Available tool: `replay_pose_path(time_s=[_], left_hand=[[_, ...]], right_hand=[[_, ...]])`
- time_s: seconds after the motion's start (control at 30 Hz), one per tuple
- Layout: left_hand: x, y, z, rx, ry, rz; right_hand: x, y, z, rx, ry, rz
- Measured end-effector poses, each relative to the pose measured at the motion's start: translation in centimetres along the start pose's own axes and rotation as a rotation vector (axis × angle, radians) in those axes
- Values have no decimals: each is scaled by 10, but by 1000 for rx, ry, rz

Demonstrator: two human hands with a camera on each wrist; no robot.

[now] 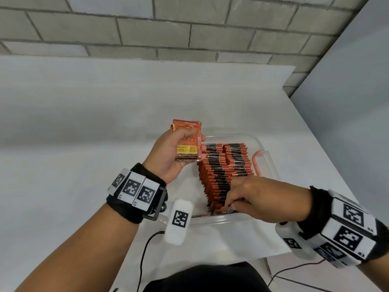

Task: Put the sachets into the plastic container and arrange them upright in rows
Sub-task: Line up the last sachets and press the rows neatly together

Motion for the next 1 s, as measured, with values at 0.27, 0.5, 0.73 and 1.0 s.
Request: replay_pose_path(time_s=[0.27, 0.5, 0.73, 1.0], left_hand=[[0, -4, 2, -11, -2, -21], [1, -3, 1, -15, 2, -27], [5, -4, 0, -24, -5, -30], [6, -4, -1, -24, 6, -31]], right_hand=[[13, 2, 2, -32, -64, 36], [9, 1, -9, -55, -17, 39], [18, 0, 4, -95, -103, 31], [24, -5, 8, -240, -94, 45]])
Point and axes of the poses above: each hand's wrist, its own x-axis towards the middle knuckle, its own z-axis out of the palm, y = z × x, the point moved 2 cm from there along x, towards the middle knuckle, and after that the axes turned 3 degrees about -x, right-handed, at the moved point
